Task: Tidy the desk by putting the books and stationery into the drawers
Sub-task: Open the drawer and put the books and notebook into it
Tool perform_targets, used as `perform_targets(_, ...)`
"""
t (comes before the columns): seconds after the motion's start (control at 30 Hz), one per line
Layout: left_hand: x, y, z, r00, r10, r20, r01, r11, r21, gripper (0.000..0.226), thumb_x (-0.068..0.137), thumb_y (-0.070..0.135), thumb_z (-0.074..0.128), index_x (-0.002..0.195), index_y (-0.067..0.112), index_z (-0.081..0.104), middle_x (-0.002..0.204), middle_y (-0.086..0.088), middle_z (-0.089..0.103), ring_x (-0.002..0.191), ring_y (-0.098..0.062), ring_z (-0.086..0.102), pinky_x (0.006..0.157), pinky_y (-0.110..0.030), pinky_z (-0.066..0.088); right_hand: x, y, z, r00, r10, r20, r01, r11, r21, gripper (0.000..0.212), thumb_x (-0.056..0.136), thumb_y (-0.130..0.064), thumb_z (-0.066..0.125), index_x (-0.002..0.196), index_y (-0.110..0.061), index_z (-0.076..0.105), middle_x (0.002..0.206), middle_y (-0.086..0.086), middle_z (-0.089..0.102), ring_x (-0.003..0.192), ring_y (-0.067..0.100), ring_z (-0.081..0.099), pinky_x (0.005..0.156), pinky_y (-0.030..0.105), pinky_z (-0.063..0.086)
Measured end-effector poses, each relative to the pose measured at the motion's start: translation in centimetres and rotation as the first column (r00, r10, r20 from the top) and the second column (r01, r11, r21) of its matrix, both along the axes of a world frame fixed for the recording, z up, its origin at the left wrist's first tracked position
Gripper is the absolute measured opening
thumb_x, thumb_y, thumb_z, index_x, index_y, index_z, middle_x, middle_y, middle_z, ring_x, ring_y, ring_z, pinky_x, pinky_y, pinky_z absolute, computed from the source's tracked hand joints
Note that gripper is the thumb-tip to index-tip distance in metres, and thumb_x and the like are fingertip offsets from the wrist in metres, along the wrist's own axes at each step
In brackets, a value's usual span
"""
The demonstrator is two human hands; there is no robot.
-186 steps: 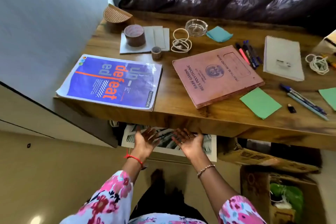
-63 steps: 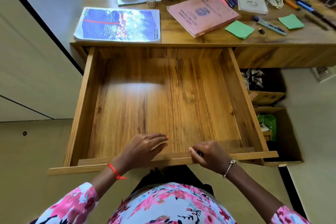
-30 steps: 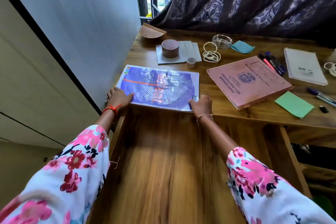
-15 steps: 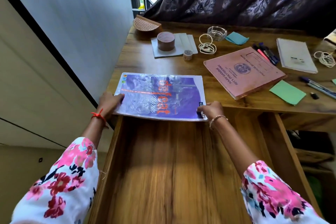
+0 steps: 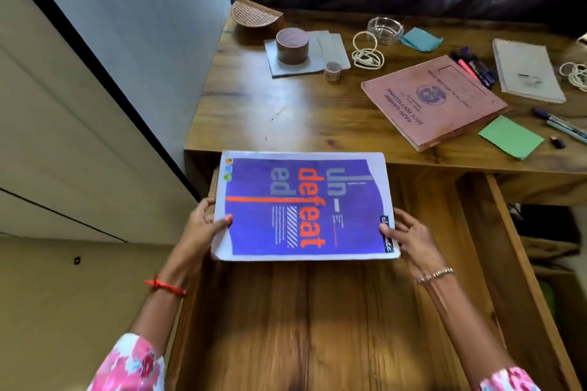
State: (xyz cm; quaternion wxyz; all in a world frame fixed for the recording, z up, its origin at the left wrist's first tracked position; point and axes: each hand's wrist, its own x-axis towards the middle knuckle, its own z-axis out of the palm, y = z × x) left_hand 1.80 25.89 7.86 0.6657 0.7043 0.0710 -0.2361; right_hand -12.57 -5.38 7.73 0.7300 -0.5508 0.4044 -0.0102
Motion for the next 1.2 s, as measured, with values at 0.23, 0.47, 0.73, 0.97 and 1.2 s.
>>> perform_targets(0.23, -4.1, -1.2, -4.2, 1.000, 0.020, 0.003, -0.020, 0.976, 0.215, 0.022, 0.092, -0.002, 0.048, 0.110, 0.008, 0.042, 0.104, -0.017, 0.061, 0.067, -0.011, 0.063, 0.049, -0.017, 0.050, -3.1, 0.6, -3.5, 0.994, -0.079, -0.080, 0.082, 0.996, 0.035, 0.089, 0.052, -0.005, 0.078, 0.133, 0.000, 0.042, 0.105, 0.013, 0.065, 0.063, 0.008, 0.070, 0.053, 0.023, 0.058)
perform_targets(0.47, -2.2, -3.2, -6.2, 0.974, -0.123, 0.191, -0.016, 0.800, 0.599, 0.057, 0.085, -0.005, 0.052, 0.138, -0.003, 0.032, 0.132, -0.025, 0.046, 0.120, -0.036, 0.045, 0.095, -0.033, 0.035, 0.9, 1.1, -5.4, 0.995, -0.044, -0.090, 0.036, 0.995, -0.088, 0.085, 0.057, -0.009, 0.085, 0.130, 0.003, 0.045, 0.106, 0.016, 0.068, 0.057, 0.004, 0.067, 0.054, 0.018, 0.057)
perform_targets(0.73, -1.0, -4.1, -7.3, 0.859, -0.495, 0.132, 0.147, 0.485, 0.862, 0.076, 0.091, 0.029, 0.054, 0.141, -0.009, 0.013, 0.148, -0.029, 0.012, 0.137, -0.039, 0.016, 0.110, -0.038, 0.019, 2.8, 1.7, -7.8, 0.972, -0.033, -0.234, -0.066, 0.912, -0.404, 0.047, 0.081, 0.004, 0.062, 0.126, 0.004, 0.049, 0.122, 0.019, 0.059, 0.108, 0.033, 0.059, 0.087, 0.035, 0.050)
perform_targets(0.97, -1.3, -6.6, -6.2, 0.687, -0.654, 0.317, -0.024, 0.416, 0.909, 0.069, 0.087, 0.031, 0.057, 0.138, -0.007, 0.029, 0.151, -0.023, 0.014, 0.142, -0.034, 0.008, 0.114, -0.044, 0.012, 3.7, 2.2, -5.0, 0.969, 0.002, -0.248, -0.194, 0.628, -0.754, 0.038, 0.086, -0.006, 0.060, 0.121, 0.005, 0.054, 0.123, 0.021, 0.050, 0.116, 0.031, 0.049, 0.096, 0.027, 0.037)
perform_targets(1.2, 0.8, -13.6, -0.2, 0.273, -0.656, 0.704, -0.053, 0.720, 0.692, 0.045, 0.086, 0.026, 0.041, 0.122, 0.003, 0.054, 0.134, -0.015, 0.050, 0.128, -0.029, 0.042, 0.108, -0.039, 0.023, 5.1, -2.0, 1.5, 0.991, 0.135, 0.003, -0.022, 0.181, -0.983, 0.020, 0.080, -0.002, 0.059, 0.096, 0.006, 0.067, 0.096, 0.023, 0.066, 0.092, 0.036, 0.062, 0.085, 0.037, 0.048)
